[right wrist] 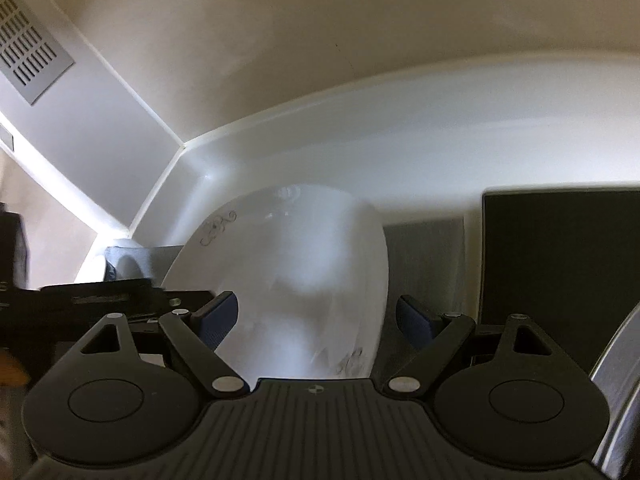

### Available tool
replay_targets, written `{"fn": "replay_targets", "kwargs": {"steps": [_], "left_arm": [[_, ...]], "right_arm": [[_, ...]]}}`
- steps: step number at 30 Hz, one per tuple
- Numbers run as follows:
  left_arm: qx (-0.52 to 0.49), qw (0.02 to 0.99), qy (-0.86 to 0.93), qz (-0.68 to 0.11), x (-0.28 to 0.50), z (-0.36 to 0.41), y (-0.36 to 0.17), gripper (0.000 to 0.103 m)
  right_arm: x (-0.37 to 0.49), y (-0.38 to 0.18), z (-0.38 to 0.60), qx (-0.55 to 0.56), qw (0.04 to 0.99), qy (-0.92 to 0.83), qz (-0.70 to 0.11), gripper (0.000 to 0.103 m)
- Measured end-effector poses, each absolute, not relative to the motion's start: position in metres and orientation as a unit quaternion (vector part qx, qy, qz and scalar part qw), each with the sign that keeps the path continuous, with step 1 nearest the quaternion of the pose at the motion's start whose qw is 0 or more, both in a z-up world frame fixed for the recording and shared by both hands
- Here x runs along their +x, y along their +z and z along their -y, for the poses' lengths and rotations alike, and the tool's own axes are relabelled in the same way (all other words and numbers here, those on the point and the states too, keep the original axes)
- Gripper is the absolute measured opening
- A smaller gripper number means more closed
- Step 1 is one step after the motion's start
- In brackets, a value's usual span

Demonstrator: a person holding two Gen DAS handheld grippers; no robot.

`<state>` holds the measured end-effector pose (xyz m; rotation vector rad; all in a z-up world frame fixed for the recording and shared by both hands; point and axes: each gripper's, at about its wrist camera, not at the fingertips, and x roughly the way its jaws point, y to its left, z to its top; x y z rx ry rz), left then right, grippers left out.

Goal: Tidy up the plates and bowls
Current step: 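Close both grippers on the plain white plate rim, then carry the white plate and lower it onto the orange plate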

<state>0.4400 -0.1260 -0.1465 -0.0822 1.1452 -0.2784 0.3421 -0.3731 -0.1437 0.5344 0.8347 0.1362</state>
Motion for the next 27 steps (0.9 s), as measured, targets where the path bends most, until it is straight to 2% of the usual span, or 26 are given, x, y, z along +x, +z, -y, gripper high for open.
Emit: {"fn": "replay_targets", "kwargs": {"steps": [4,5,6,7,9,11,13,27], "left_arm": [[-0.034,0.832,-0.141,-0.536,0.442,0.130,-0.146,0.103],[-0.031,0.830,-0.150,-0.536,0.442,0.132,-0.145,0.096],[-0.026,0.833,-0.154,-0.530,0.443,0.133,-0.143,0.089],[-0.015,0.839,-0.151,-0.523,0.441,0.134,-0.140,0.072],[-0.009,0.842,-0.135,-0.523,0.445,0.134,-0.138,0.063],[-0.016,0.843,-0.122,-0.523,0.446,0.128,-0.136,0.047],[-0.026,0.840,-0.119,-0.528,0.448,0.124,-0.134,0.042],[-0.024,0.839,-0.142,-0.525,0.430,0.117,-0.121,0.040]], "right_arm": [[0.340,-0.155,0.375,0.293,0.871,0.066,-0.389,0.087],[0.340,-0.156,0.375,0.297,0.871,0.067,-0.385,0.084],[0.340,-0.157,0.376,0.300,0.871,0.068,-0.384,0.074],[0.341,-0.158,0.374,0.298,0.870,0.067,-0.386,0.068],[0.339,-0.155,0.374,0.276,0.879,0.052,-0.387,0.056],[0.338,-0.155,0.377,0.262,0.883,0.035,-0.388,0.034],[0.339,-0.155,0.382,0.267,0.880,0.023,-0.392,0.023],[0.332,-0.136,0.378,0.232,0.887,0.021,-0.400,0.021]]}}
